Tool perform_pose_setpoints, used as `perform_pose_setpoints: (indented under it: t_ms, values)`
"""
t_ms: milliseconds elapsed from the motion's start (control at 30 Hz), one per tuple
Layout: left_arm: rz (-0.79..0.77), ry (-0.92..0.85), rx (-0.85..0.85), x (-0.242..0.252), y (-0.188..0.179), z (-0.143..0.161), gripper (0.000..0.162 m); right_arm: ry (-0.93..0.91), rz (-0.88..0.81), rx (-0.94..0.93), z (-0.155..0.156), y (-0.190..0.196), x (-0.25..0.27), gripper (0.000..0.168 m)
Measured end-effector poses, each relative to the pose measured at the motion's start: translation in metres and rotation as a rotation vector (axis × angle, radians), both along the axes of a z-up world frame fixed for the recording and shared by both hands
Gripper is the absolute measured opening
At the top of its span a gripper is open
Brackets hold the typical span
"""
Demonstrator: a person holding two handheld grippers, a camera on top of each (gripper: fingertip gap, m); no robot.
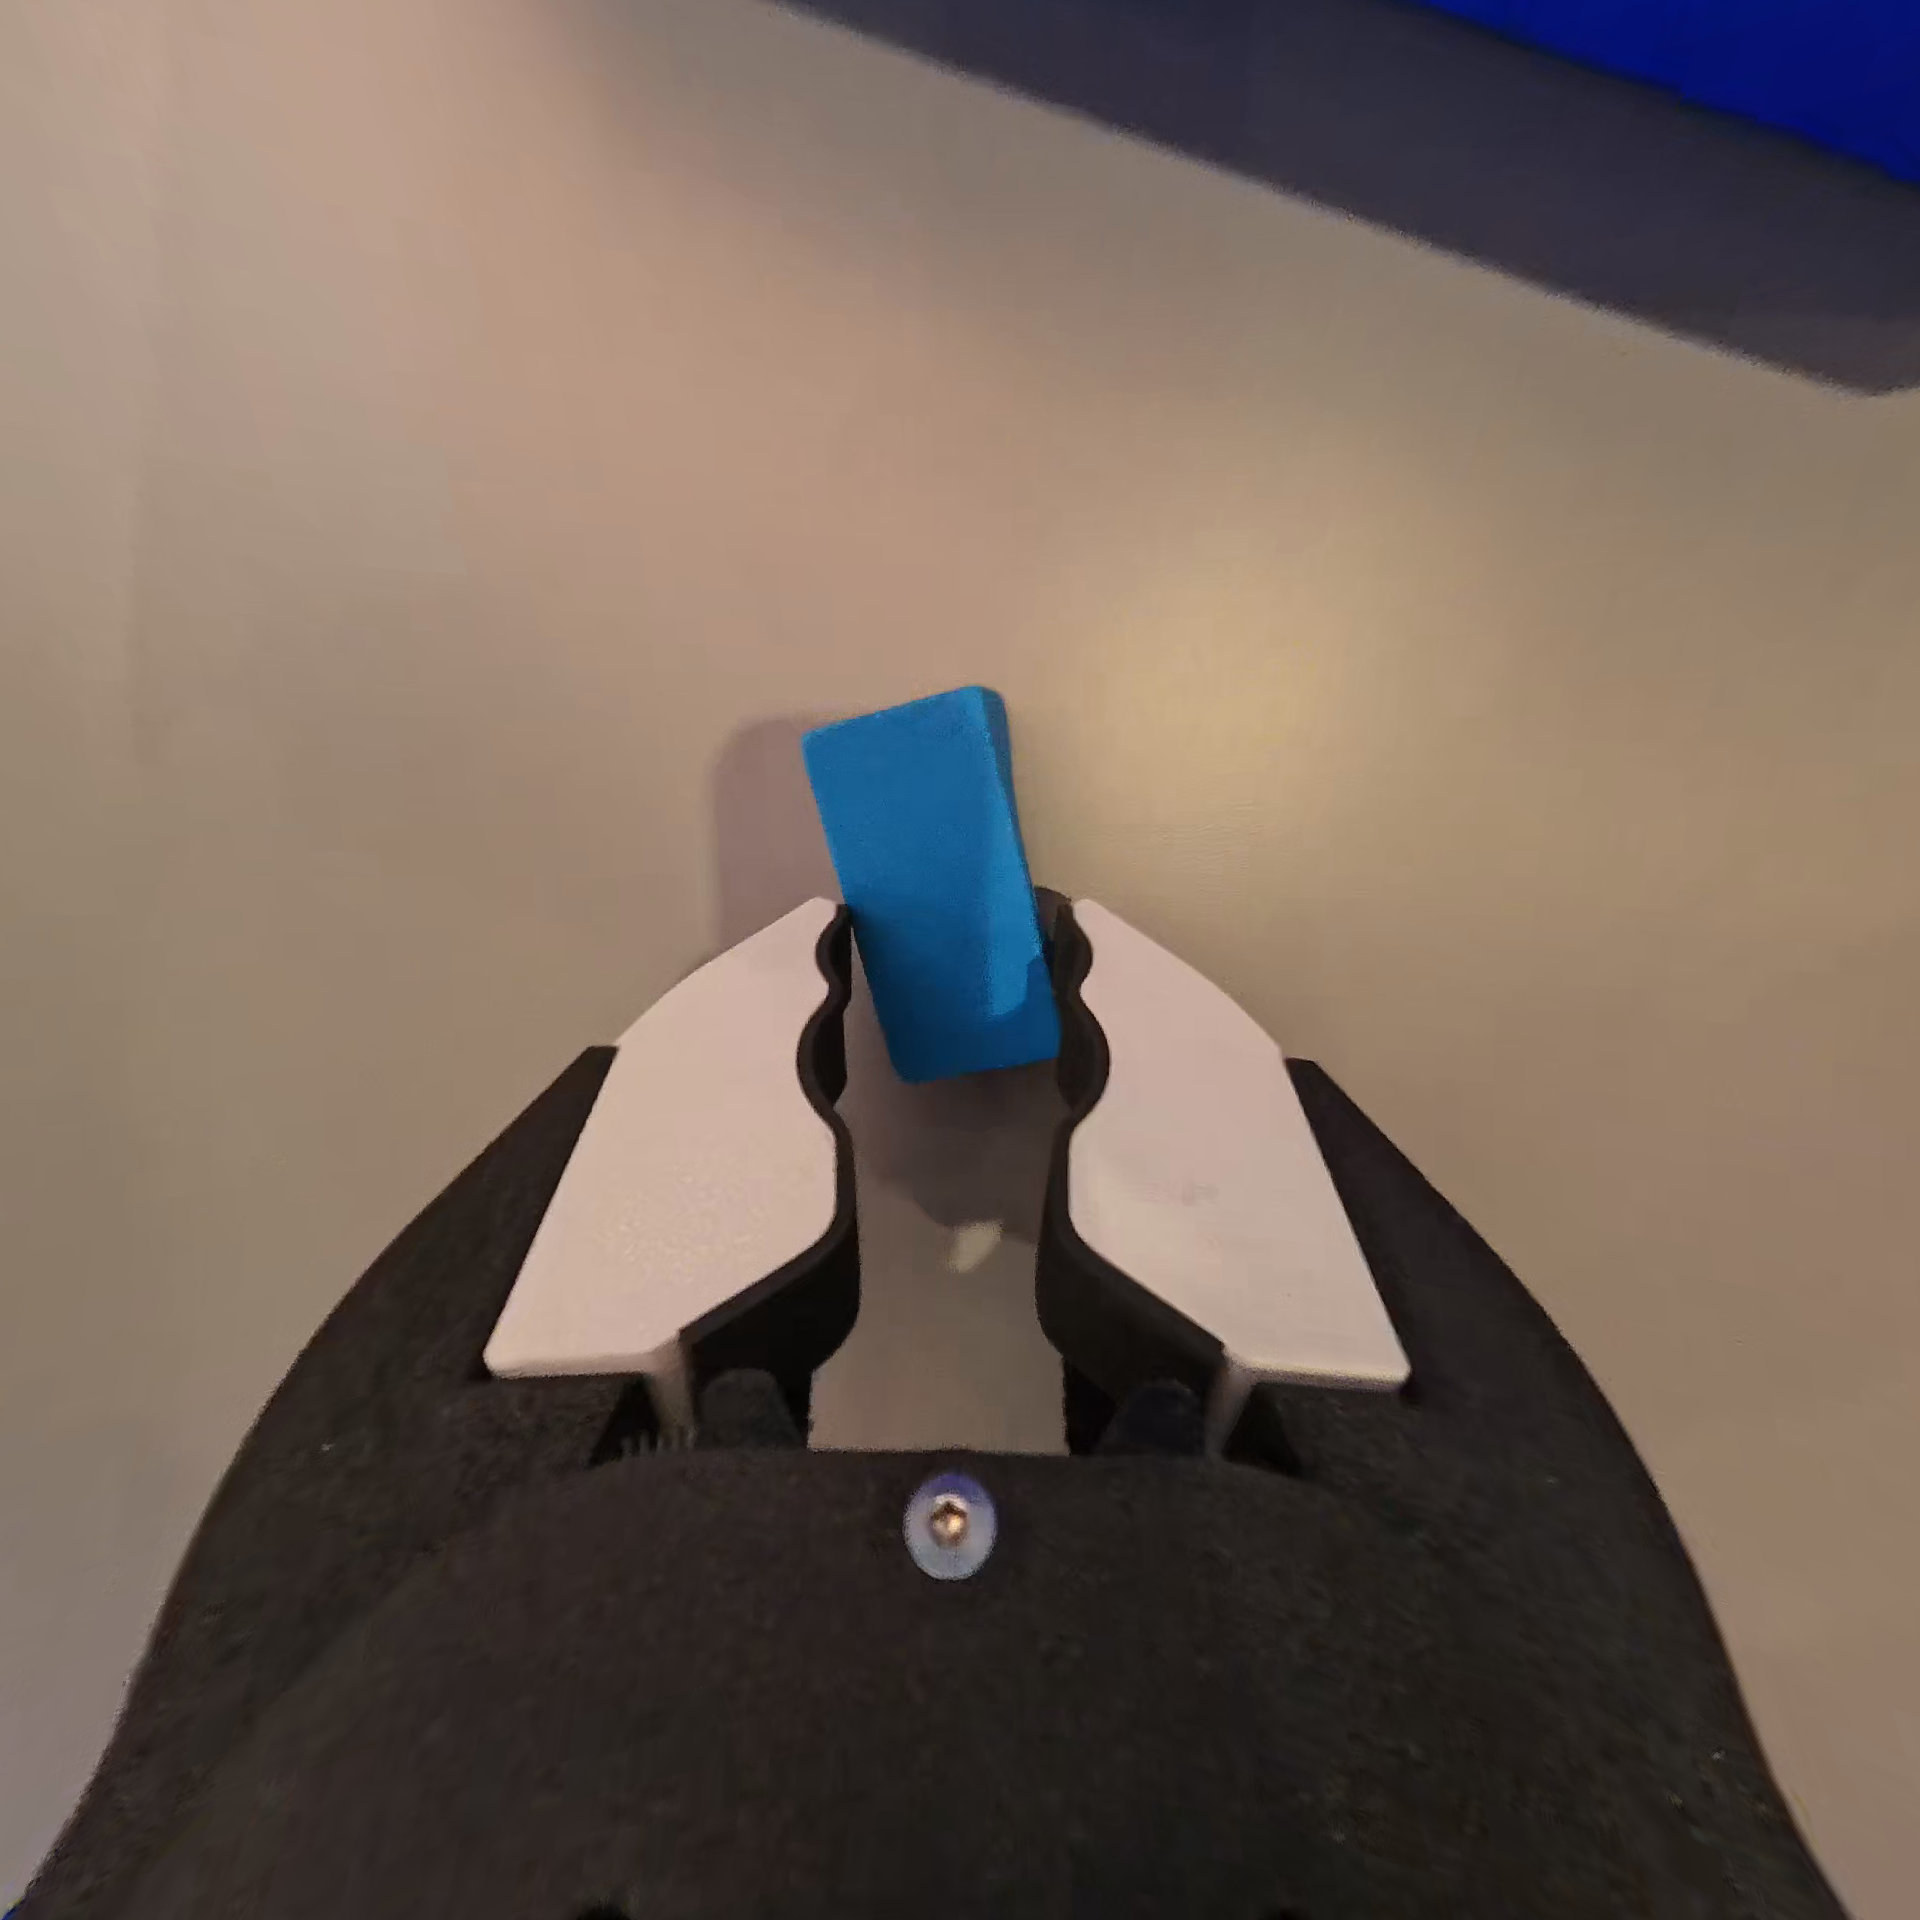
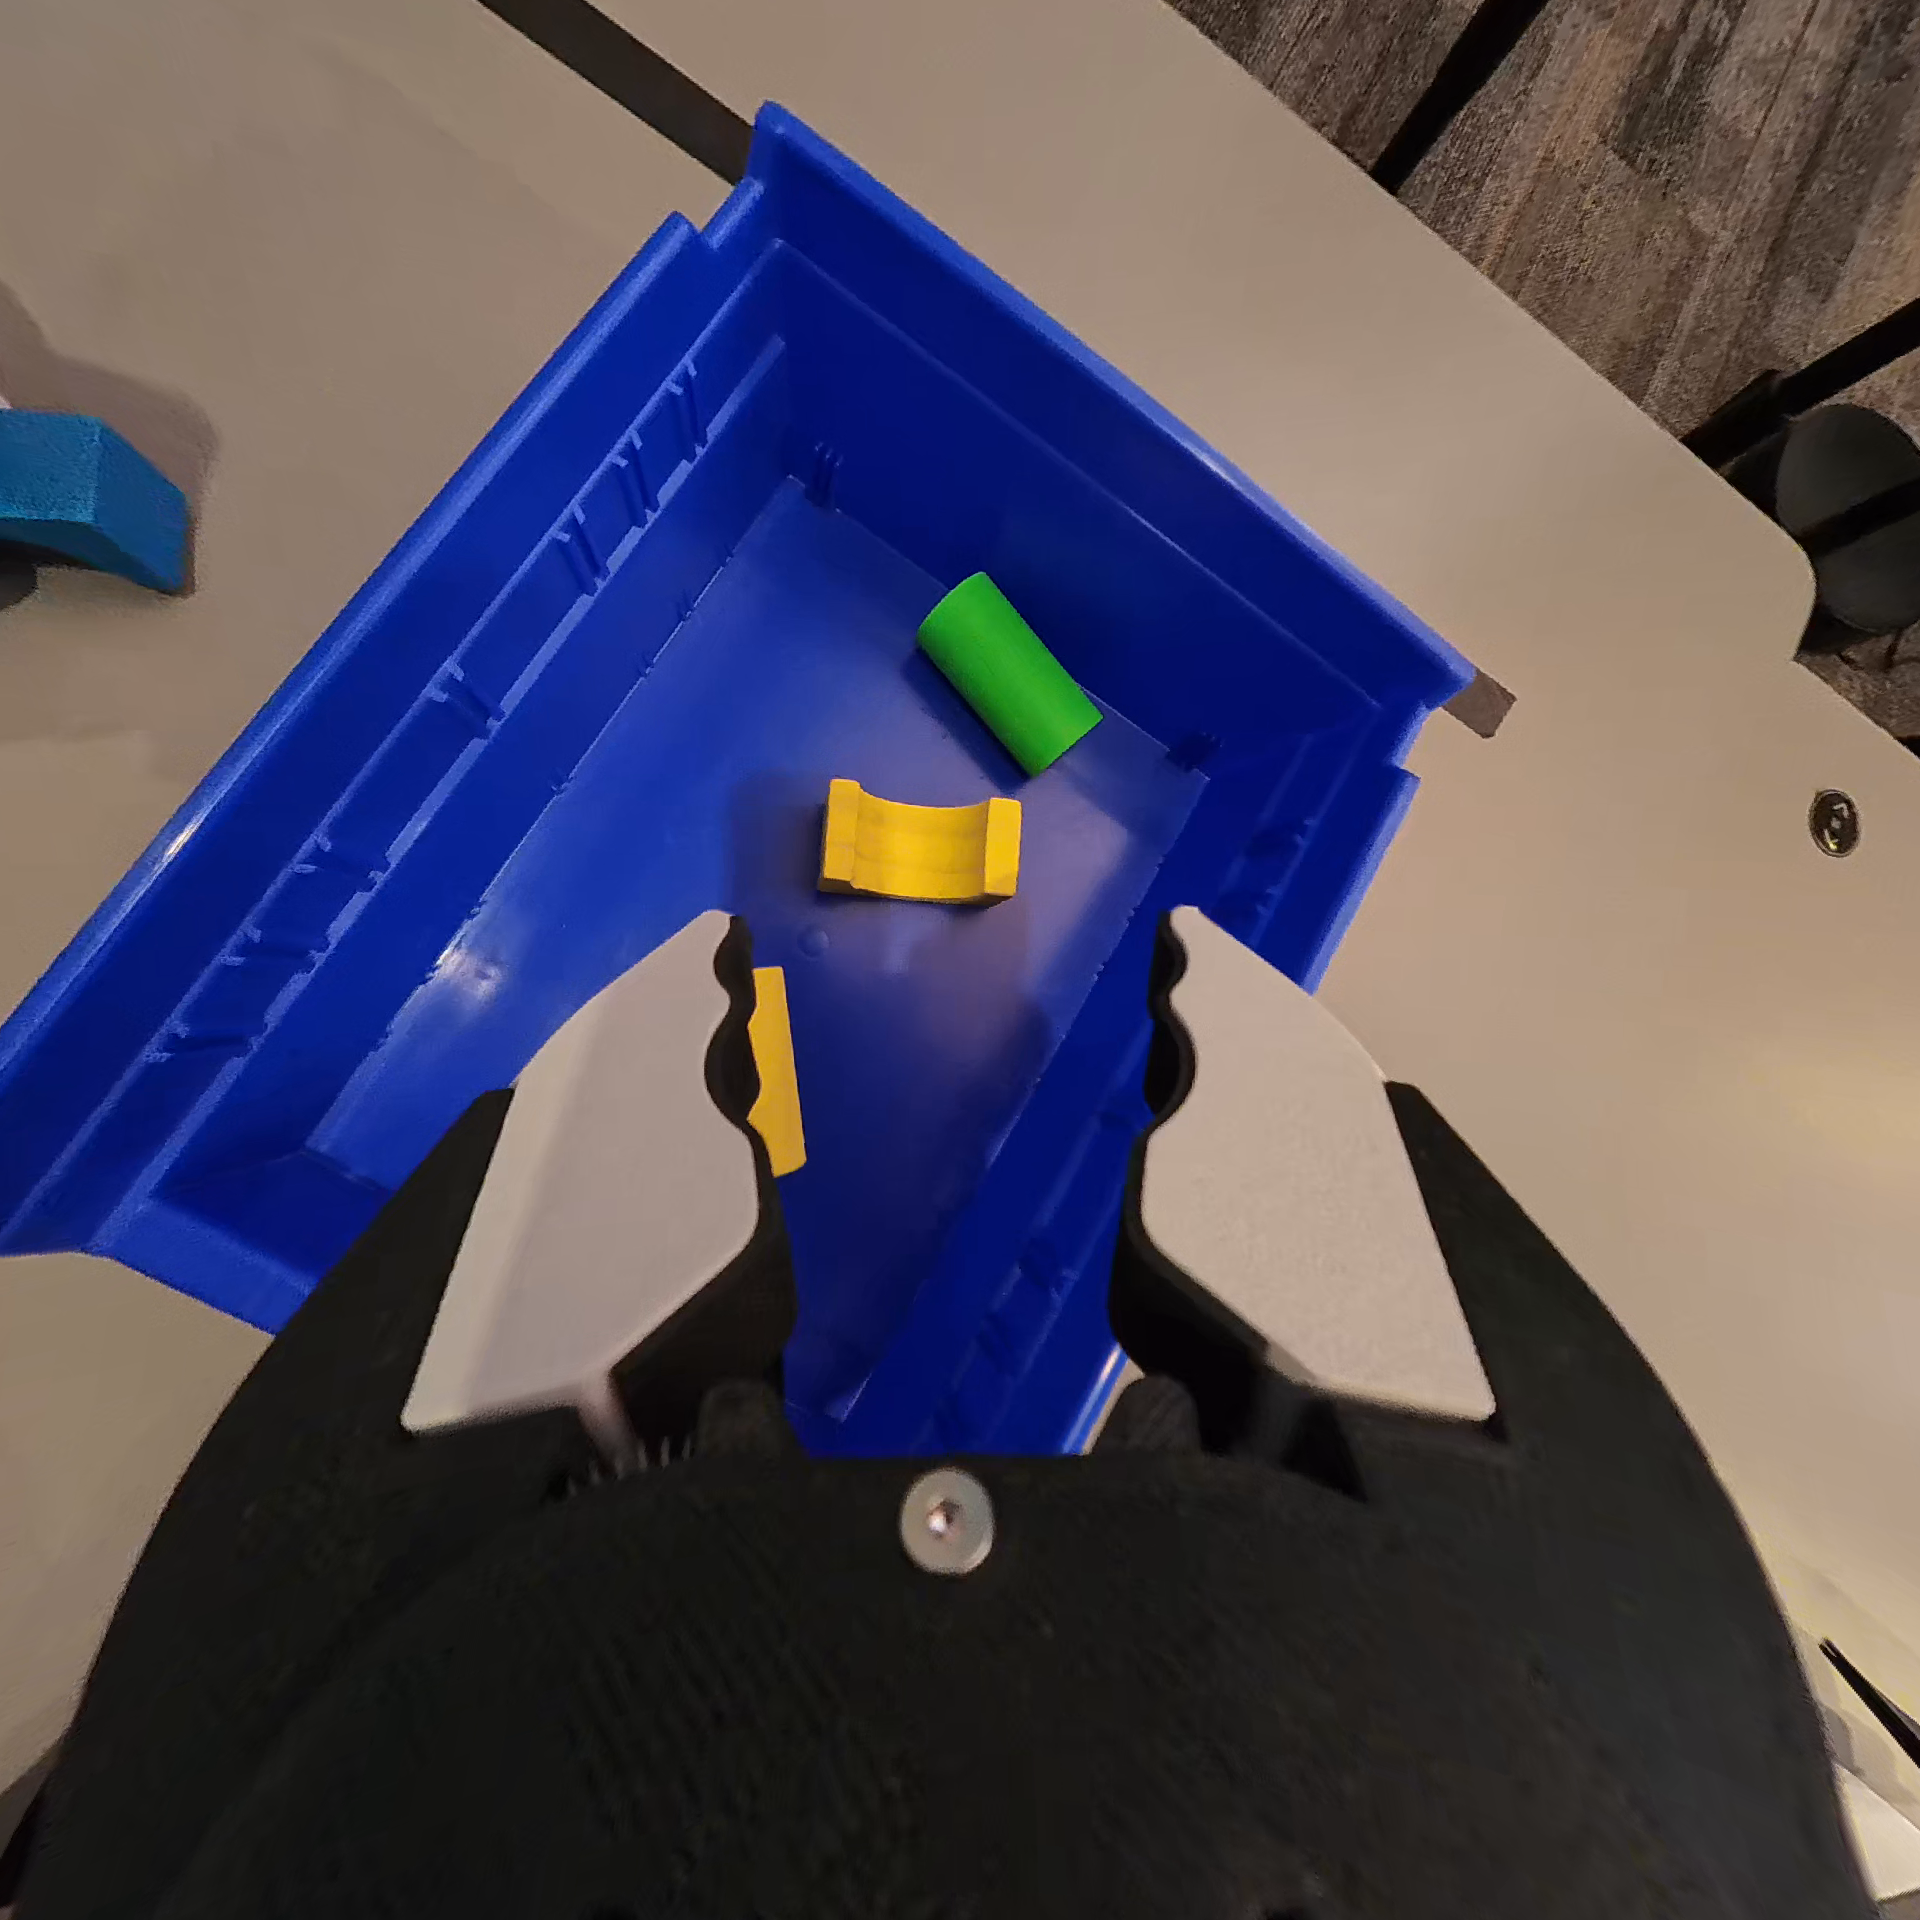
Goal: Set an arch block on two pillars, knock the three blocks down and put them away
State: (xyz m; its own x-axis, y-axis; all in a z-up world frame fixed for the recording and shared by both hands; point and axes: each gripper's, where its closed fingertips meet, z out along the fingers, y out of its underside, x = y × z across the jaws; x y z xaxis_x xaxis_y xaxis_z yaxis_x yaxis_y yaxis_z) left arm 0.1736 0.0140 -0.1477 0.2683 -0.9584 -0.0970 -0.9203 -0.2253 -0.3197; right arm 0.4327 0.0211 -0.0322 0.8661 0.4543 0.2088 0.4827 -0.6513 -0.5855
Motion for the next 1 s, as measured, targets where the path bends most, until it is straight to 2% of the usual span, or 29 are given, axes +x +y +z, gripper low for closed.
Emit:
perform_pose_setpoints:
  t_ms: [67, 133, 167, 267, 367, 433, 467, 533, 600, 667, 700, 800, 833, 1000]
  values:
    - [0.010, 0.006, 0.011, 0.000, 0.002, -0.001, 0.039, -0.012, 0.007, -0.017, -0.004, 0.000, -0.002, 0.075]
    - [0.043, -0.023, 0.016, 0.001, 0.004, 0.004, 0.054, -0.032, 0.007, -0.014, -0.004, 0.002, -0.001, 0.075]
    - [0.056, -0.051, 0.015, 0.000, 0.002, 0.011, 0.058, -0.033, 0.007, -0.006, -0.003, 0.003, -0.001, 0.075]
    - [0.088, -0.139, 0.082, -0.020, -0.007, 0.051, 0.055, -0.011, 0.005, 0.023, 0.003, 0.004, -0.001, 0.075]
    - [0.209, -0.162, 0.269, -0.091, -0.001, 0.112, 0.051, -0.002, -0.008, 0.047, 0.009, 0.004, 0.003, 0.075]
    - [0.375, -0.134, 0.361, -0.168, 0.004, 0.147, 0.048, -0.001, -0.015, 0.068, 0.012, 0.006, 0.005, 0.075]
    - [0.467, -0.119, 0.353, -0.209, 0.002, 0.153, 0.046, -0.002, -0.021, 0.085, 0.014, 0.008, 0.005, 0.075]
    - [0.616, -0.096, 0.217, -0.277, -0.011, 0.141, 0.037, 0.003, -0.025, 0.103, 0.017, 0.011, 0.003, 0.074]
    - [0.736, -0.087, 0.099, -0.327, -0.015, 0.114, 0.040, -0.008, -0.018, 0.100, 0.016, 0.012, 0.000, 0.074]
    - [0.816, -0.048, -0.006, -0.361, -0.022, 0.078, 0.038, -0.025, -0.008, 0.086, 0.013, 0.011, -0.003, 0.074]
    - [0.848, -0.012, -0.058, -0.374, -0.027, 0.061, 0.042, -0.033, -0.001, 0.079, 0.012, 0.011, -0.005, 0.074]
    - [0.897, 0.046, -0.142, -0.390, -0.037, 0.029, 0.046, -0.052, 0.013, 0.059, 0.006, 0.013, -0.010, 0.074]
    - [0.900, 0.066, -0.139, -0.392, -0.037, 0.024, 0.052, -0.061, 0.016, 0.053, 0.004, 0.013, -0.010, 0.074]
    - [0.950, 0.148, -0.154, -0.398, -0.035, 0.010, 0.049, -0.075, 0.028, 0.035, -0.001, 0.013, -0.012, 0.074]
